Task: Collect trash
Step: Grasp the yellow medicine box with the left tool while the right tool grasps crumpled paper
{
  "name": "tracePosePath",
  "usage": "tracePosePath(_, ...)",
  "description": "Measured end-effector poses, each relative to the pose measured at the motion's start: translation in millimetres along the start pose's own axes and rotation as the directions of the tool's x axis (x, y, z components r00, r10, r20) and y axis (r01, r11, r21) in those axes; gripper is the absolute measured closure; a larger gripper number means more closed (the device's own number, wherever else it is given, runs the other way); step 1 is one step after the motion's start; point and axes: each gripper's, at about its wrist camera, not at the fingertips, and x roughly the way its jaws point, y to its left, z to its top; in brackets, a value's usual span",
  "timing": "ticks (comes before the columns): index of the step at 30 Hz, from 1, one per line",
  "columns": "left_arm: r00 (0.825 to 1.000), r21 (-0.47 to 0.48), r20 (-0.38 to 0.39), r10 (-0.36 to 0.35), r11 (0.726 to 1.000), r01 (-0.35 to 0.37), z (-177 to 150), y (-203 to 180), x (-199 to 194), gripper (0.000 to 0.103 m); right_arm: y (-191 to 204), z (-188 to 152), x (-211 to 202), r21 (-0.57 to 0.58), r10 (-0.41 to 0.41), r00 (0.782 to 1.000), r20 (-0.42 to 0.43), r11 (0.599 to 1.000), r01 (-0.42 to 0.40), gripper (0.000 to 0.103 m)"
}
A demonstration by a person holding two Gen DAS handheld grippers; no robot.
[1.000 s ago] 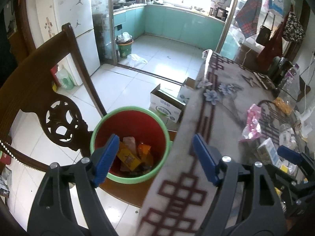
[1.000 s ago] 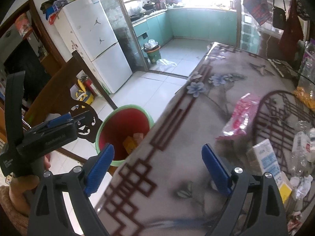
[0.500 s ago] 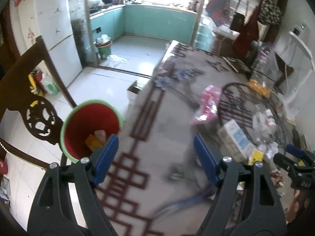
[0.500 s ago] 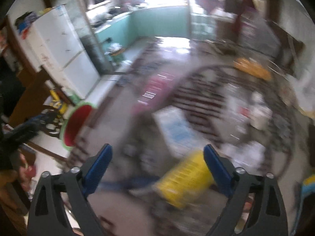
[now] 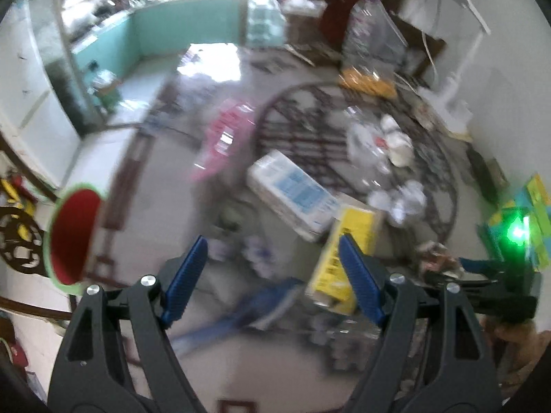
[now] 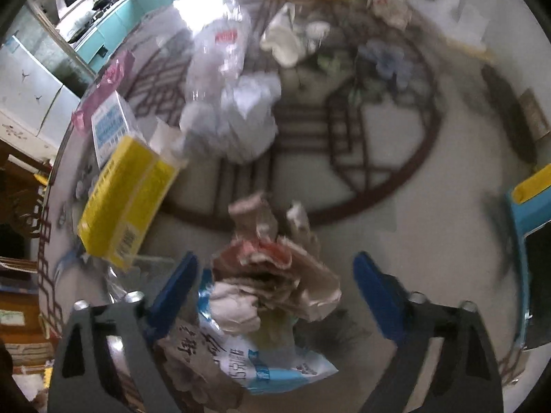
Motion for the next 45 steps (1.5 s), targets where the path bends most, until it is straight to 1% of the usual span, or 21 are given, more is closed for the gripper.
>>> tracePosePath(1, 1.0, 0.007, -0.016, -0.012, 1.0, 0.013, 0, -5, 5, 0.027, -3, -2, 2, 0.005, 0.009, 1.0, -0.012, 1.0, -0.009, 0.054)
tracePosePath(2, 0.999, 0.019, -0.039, -0.026, 0.999, 0.026, -1, -11, 13, 0.027, -3, -3, -2, 0.009, 0.022, 1.0, 0.004, 1.0, -0.022, 0.055)
tracePosePath(3, 0.998, 0.032, -0.06, -0.034, 0.999, 0.036, -3, -17, 20, 0.027, -6, -2, -8, 0.014, 0.036, 0.999, 0.029, 0.999, -0.036, 0.059)
tracePosePath(7, 0.986, 0.071, -0.158, -0.057, 0.995, 0.069, -9, -36, 56, 0.027, -17, 9, -41, 0.029, 0.055, 0.987, 0.15, 0.998, -0.06, 0.059)
tracePosePath(10, 0.975, 0.077, -0.214, -0.056, 0.994, 0.074, -11, -44, 79, 0.027, -19, 15, -60, 0.031, 0.071, 0.976, 0.207, 0.996, -0.079, 0.059)
tracePosePath(12, 0.97, 0.072, -0.236, -0.063, 0.994, 0.082, -13, -46, 88, 0.027, -20, 19, -67, 0.03, 0.077, 0.971, 0.225, 0.996, -0.086, 0.059)
tracePosePath(14, 0.962, 0.061, -0.26, -0.078, 0.993, 0.097, -15, -49, 96, 0.034, -18, 23, -69, 0.029, 0.087, 0.968, 0.235, 0.995, -0.096, 0.058)
tracePosePath(15, 0.959, 0.057, -0.27, -0.087, 0.993, 0.106, -16, -50, 100, 0.052, -17, 28, -68, 0.028, 0.091, 0.967, 0.236, 0.995, -0.1, 0.058)
tracePosePath(16, 0.952, 0.053, -0.29, -0.095, 0.992, 0.115, -18, -50, 104, 0.057, -15, 29, -68, 0.025, 0.095, 0.967, 0.237, 0.994, -0.103, 0.058)
tracePosePath(18, 0.952, 0.044, -0.286, -0.106, 0.991, 0.124, -19, -50, 104, 0.058, -13, 31, -71, 0.018, 0.099, 0.966, 0.239, 0.994, -0.106, 0.058)
tracePosePath(20, 0.955, 0.042, -0.273, -0.115, 0.99, 0.131, -18, -49, 99, 0.06, -6, 32, -72, 0.005, 0.102, 0.964, 0.245, 0.994, -0.106, 0.058)
tracePosePath(23, 0.973, 0.048, -0.209, -0.102, 0.992, 0.114, -12, -44, 77, 0.063, 5, 36, -75, -0.017, 0.111, 0.96, 0.258, 0.994, -0.11, 0.057)
tracePosePath(24, 0.976, 0.048, -0.195, -0.101, 0.992, 0.113, -10, -43, 73, 0.063, 7, 37, -76, -0.023, 0.116, 0.958, 0.264, 0.993, -0.114, 0.057)
tracePosePath(27, 0.988, 0.043, -0.112, -0.106, 0.993, 0.111, -1, -36, 45, 0.063, 20, 45, -83, -0.05, 0.128, 0.949, 0.287, 0.992, -0.118, 0.058)
tracePosePath(30, 0.994, 0.038, -0.039, -0.101, 0.994, 0.102, 7, -28, 18, 0.063, 37, 52, -91, -0.09, 0.14, 0.94, 0.31, 0.989, -0.117, 0.058)
tracePosePath(32, 0.997, 0.036, 0.01, -0.078, 0.996, 0.077, 14, -25, 5, 0.063, 47, 56, -96, -0.108, 0.152, 0.935, 0.322, 0.987, -0.123, 0.058)
tracePosePath(33, 0.997, 0.028, 0.047, -0.058, 0.998, 0.057, 17, -20, -6, 0.063, 52, 59, -99, -0.115, 0.161, 0.93, 0.329, 0.985, -0.13, 0.057)
tracePosePath(36, 0.993, -0.004, 0.114, -0.02, 1.0, 0.02, 26, -8, -28, 0.063, 69, 66, -111, -0.145, 0.187, 0.913, 0.362, 0.979, -0.143, 0.057)
tracePosePath(41, 0.982, -0.043, 0.185, 0.041, 0.999, -0.034, 33, 12, -54, 0.063, 97, 74, -129, -0.206, 0.211, 0.881, 0.423, 0.969, -0.133, 0.057)
tracePosePath(43, 0.977, -0.058, 0.203, 0.059, 0.997, -0.048, 32, 22, -63, 0.063, 108, 76, -131, -0.229, 0.219, 0.874, 0.434, 0.965, -0.128, 0.057)
tracePosePath(45, 0.971, -0.079, 0.224, 0.08, 0.995, -0.063, 31, 31, -73, 0.063, 115, 76, -131, -0.247, 0.227, 0.873, 0.432, 0.961, -0.127, 0.057)
